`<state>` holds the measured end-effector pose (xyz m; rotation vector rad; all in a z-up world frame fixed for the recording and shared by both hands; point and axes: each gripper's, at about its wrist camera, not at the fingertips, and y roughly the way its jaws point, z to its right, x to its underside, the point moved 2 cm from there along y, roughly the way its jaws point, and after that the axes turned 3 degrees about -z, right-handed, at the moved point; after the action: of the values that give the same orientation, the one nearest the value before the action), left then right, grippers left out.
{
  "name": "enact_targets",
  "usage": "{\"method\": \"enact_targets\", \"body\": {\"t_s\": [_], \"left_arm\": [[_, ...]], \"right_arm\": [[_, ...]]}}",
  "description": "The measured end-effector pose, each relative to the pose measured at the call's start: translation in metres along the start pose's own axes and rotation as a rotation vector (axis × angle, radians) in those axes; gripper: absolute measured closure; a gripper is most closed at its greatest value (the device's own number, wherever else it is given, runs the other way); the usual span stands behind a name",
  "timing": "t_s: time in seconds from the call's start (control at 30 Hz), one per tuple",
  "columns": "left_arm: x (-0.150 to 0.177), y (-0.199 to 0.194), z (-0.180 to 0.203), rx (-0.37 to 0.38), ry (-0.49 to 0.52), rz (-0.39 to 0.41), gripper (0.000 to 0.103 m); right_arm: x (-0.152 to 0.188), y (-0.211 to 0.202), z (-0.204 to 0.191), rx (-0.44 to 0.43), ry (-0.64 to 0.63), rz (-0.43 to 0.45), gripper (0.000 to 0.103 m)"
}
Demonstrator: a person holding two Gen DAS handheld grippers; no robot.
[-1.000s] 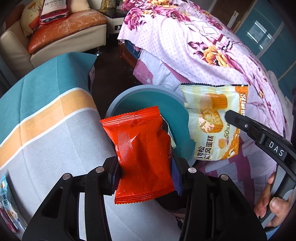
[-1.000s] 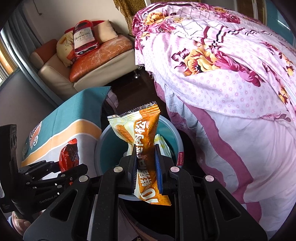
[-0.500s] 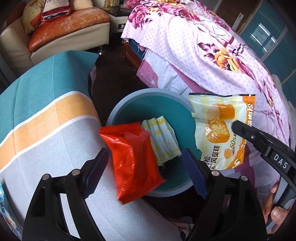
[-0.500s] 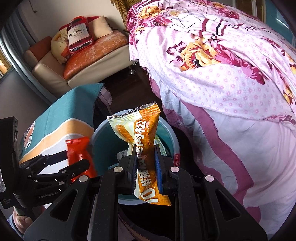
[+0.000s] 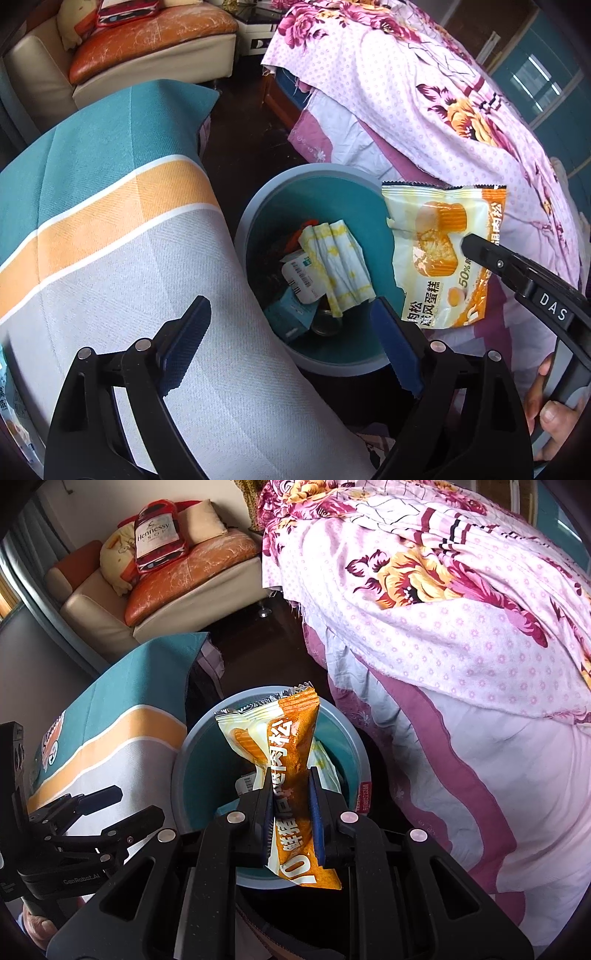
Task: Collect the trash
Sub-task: 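Carry both snack bags over the bucket and release them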
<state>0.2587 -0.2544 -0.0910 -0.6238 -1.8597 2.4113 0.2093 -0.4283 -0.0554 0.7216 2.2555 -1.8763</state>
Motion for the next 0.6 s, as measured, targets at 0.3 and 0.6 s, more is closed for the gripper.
{"method": "enact_targets", "body": {"t_s": [0.3,0.6], "left_arm": [[0.005,-0.011,-0.004,0.010,0.001,0.010,0.014],[0.014,-0.023,-0.016,0.015,-0.020,0.017,0.014]], "right_arm": [[0.002,0.005,-0.011,-0.005,-0.010,-0.028,0.080],[0.004,-0.002,-0.017,0.000,0.007,-0.028,0.033]]}}
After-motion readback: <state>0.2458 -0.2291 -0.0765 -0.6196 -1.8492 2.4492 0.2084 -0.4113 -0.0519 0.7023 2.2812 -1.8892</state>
